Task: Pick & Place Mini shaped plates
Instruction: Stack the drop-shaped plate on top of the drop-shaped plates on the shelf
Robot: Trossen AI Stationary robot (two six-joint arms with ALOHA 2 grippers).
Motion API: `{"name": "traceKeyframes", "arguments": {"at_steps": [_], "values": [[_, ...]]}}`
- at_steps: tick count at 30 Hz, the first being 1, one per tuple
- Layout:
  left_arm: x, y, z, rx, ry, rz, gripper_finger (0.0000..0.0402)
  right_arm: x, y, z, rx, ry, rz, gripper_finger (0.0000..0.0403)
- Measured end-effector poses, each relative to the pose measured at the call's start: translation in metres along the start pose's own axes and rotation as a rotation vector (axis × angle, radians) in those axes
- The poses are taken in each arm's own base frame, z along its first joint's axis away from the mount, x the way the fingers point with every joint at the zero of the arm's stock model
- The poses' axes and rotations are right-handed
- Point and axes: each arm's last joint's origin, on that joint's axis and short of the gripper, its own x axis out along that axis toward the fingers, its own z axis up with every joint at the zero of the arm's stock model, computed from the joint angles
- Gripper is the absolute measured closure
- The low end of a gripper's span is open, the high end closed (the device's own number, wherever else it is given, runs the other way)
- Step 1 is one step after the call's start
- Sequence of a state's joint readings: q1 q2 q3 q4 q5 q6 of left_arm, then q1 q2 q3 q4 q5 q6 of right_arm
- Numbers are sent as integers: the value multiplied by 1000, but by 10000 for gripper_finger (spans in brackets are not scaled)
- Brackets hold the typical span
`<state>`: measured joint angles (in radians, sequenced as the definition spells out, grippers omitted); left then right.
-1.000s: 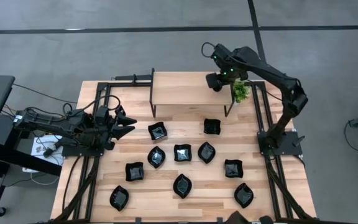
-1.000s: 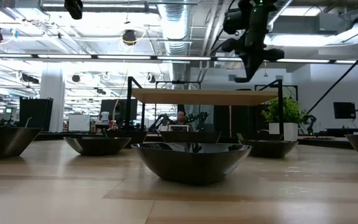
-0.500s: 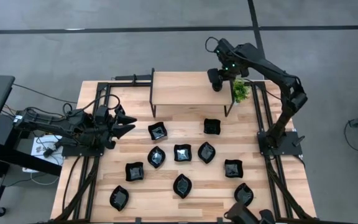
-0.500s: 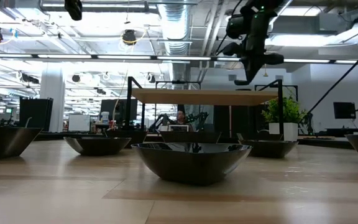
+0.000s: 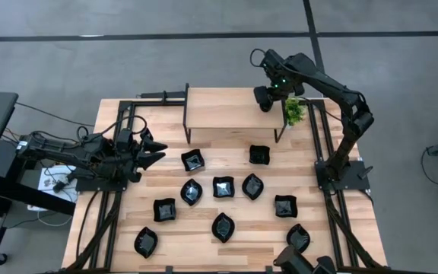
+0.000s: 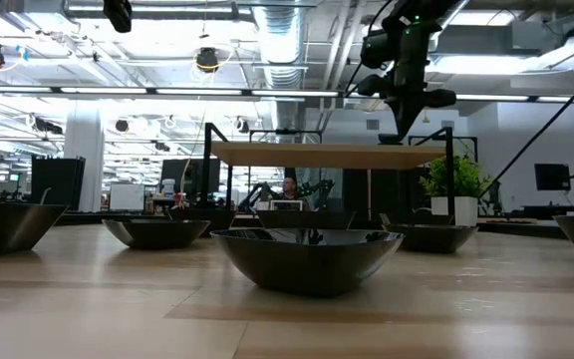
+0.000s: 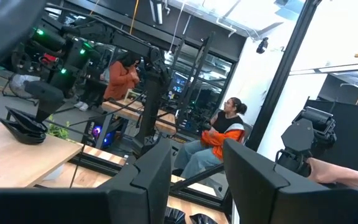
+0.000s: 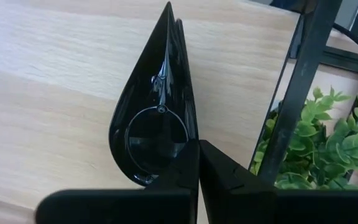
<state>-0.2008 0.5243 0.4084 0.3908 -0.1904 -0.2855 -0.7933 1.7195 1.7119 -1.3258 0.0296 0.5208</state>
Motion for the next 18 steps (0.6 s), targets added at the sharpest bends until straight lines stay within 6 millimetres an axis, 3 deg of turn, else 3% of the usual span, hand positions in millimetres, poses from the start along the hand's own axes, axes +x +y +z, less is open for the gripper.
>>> {"name": "traceKeyframes", "arguments": {"at_steps": [18], "values": [[0,0,0,0,0,0,257,0,0,1,3,-26,-25,403]]}}
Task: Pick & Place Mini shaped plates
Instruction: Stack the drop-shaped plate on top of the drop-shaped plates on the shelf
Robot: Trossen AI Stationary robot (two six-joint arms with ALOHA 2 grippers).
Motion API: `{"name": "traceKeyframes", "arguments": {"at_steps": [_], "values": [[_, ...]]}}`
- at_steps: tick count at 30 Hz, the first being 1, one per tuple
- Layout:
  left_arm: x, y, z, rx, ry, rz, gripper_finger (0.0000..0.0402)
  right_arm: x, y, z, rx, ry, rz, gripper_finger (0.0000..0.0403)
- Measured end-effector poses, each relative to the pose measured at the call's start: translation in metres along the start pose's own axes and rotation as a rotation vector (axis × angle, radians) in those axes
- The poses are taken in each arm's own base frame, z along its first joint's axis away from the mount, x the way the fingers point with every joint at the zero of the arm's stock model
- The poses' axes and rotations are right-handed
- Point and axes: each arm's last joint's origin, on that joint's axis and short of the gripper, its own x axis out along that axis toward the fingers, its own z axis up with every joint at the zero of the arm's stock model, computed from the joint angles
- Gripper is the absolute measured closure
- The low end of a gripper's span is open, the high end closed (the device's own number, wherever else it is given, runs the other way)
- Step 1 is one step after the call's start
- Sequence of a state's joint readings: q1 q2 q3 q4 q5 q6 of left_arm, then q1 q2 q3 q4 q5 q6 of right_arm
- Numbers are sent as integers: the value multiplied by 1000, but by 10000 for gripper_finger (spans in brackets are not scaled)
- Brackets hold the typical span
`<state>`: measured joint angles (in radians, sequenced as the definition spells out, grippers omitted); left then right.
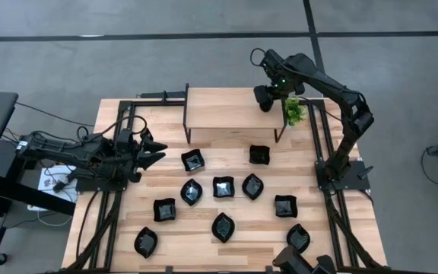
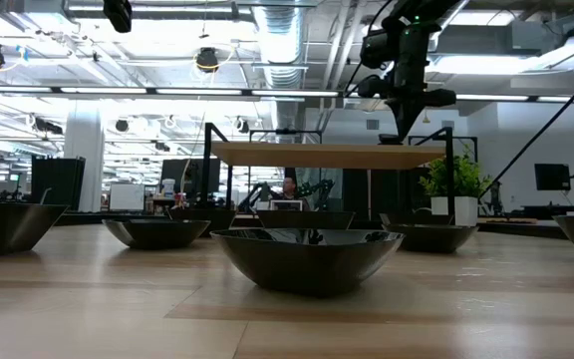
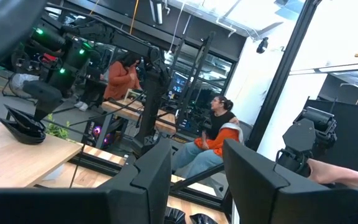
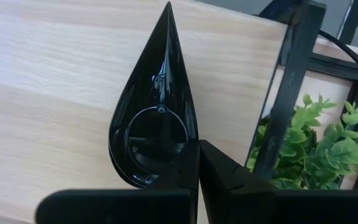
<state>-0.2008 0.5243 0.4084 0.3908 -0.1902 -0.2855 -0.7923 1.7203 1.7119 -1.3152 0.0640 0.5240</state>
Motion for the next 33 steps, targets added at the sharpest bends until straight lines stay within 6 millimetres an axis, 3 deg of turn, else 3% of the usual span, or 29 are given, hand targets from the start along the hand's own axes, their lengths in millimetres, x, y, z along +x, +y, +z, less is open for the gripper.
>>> {"name": "traceKeyframes", "arguments": {"at_steps": [33], "values": [[0,0,0,0,0,0,257,0,4,-2,13,-13,-6,403]]}}
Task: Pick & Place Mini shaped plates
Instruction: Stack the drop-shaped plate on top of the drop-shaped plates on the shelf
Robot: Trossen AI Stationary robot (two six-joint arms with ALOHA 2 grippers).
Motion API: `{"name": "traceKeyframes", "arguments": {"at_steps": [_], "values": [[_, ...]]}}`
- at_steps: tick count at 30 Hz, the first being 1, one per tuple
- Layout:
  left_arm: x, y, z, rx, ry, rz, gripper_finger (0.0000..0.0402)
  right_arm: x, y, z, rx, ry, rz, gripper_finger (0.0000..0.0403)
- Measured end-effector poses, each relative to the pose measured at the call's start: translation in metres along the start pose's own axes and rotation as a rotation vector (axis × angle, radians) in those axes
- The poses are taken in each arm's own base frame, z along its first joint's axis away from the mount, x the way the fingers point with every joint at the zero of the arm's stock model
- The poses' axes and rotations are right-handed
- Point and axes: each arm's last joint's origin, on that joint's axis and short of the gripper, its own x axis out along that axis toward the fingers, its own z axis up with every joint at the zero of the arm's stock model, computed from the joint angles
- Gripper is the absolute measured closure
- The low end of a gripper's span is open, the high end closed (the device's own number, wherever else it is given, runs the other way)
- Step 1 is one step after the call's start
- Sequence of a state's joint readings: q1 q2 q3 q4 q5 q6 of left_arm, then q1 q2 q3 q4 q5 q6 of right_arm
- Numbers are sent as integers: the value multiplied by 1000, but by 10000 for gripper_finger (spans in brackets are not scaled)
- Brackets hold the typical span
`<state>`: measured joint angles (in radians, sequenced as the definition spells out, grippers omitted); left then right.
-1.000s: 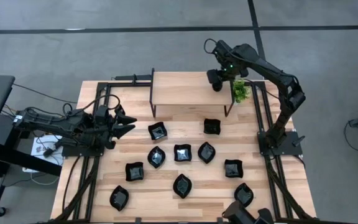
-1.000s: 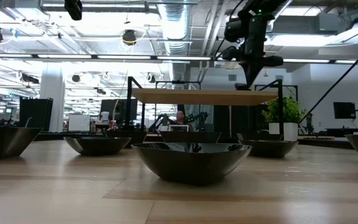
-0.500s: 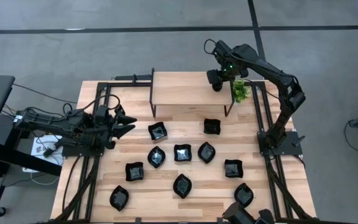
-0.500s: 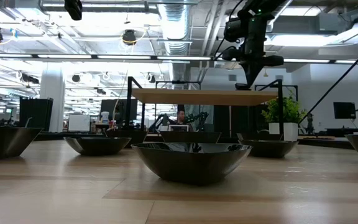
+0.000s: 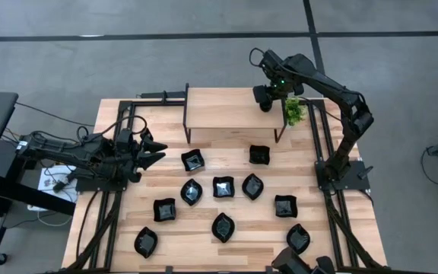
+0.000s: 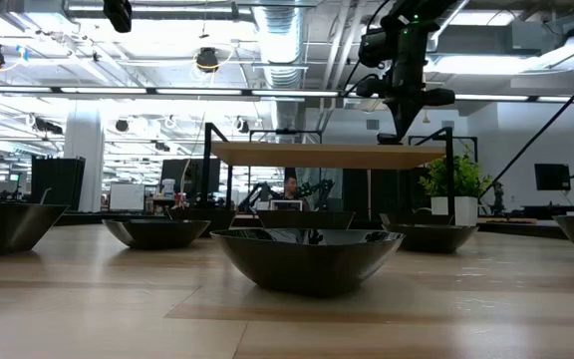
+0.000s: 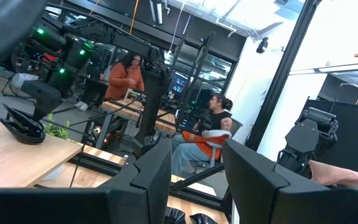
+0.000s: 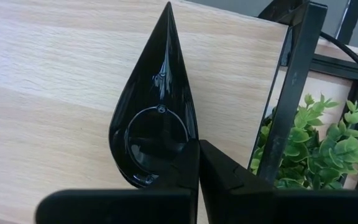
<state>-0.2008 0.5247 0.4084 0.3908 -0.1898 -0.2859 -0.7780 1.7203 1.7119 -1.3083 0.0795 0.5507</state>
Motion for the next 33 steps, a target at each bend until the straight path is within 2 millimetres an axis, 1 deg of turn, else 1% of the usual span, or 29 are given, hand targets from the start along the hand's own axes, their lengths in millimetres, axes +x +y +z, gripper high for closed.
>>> {"name": "traceKeyframes", "arguments": {"at_steps": [3,11,17,20,23,28,33], "values": [[0,0,0,0,0,0,257,0,1,-1,-4,-1,-2,396],[0,0,0,0,0,0,257,0,2,-1,-8,-13,-17,347],[0,0,0,0,0,0,257,0,2,-2,-17,-4,-17,342],[0,0,0,0,0,0,257,-2,1,-5,-31,21,-28,342],[0,0,0,0,0,0,257,-12,2,-12,-51,-11,-53,342],[0,0,0,0,0,0,257,-40,4,-30,-51,-87,-11,342],[0,0,0,0,0,0,257,-62,22,-54,-145,-171,36,342]]}}
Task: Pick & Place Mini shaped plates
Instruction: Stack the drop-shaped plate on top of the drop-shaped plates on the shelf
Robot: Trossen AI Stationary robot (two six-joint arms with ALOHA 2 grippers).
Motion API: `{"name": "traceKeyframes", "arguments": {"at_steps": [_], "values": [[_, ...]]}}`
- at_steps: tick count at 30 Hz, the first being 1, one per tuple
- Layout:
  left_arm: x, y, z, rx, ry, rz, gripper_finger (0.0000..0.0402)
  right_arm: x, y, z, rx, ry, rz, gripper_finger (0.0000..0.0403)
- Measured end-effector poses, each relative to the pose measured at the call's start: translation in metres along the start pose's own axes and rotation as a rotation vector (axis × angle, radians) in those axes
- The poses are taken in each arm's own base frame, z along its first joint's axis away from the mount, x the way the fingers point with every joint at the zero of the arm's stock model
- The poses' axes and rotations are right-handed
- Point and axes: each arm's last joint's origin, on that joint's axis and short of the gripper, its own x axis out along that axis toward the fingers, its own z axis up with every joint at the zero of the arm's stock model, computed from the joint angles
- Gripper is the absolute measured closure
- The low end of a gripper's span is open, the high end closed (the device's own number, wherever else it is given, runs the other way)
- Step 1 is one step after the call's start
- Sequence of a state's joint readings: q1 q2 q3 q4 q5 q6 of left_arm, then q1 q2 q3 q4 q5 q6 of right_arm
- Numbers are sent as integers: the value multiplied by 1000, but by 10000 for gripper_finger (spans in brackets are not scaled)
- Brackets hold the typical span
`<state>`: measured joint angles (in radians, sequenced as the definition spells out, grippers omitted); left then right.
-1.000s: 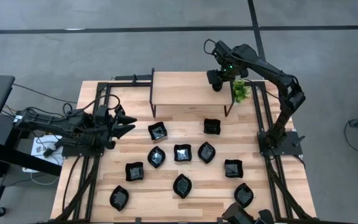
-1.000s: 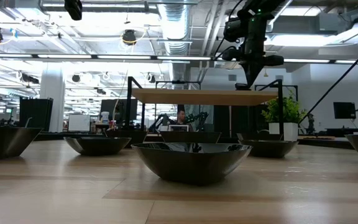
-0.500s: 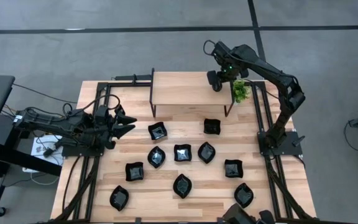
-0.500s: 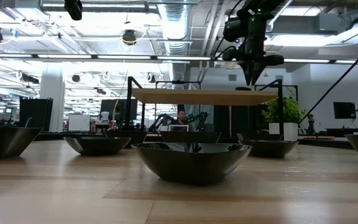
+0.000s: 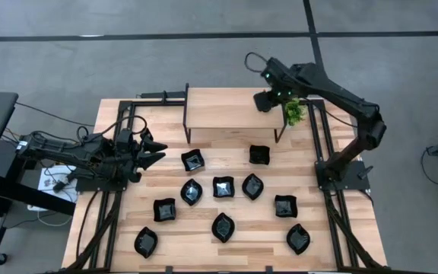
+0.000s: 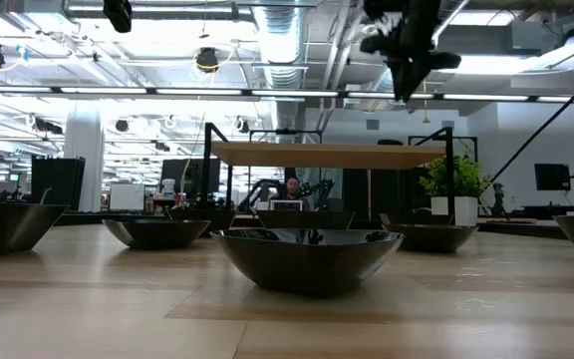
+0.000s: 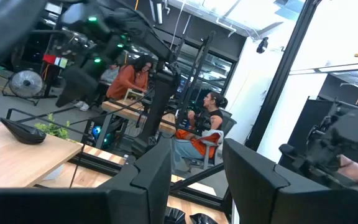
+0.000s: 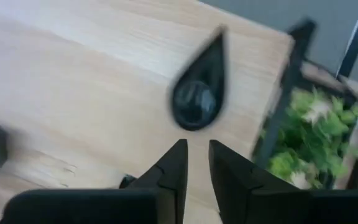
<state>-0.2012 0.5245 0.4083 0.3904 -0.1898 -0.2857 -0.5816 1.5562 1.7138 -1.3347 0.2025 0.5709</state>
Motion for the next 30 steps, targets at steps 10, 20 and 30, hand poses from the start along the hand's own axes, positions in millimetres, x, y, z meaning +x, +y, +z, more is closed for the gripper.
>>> {"name": "traceKeyframes", "arguments": {"at_steps": [10,20,30], "values": [[0,0,0,0,0,0,257,50,26,18,-136,0,-36,342],[0,0,0,-3,0,0,257,82,15,35,-134,47,-58,342],[0,0,0,-3,0,0,257,87,13,37,-129,68,-42,342]]}}
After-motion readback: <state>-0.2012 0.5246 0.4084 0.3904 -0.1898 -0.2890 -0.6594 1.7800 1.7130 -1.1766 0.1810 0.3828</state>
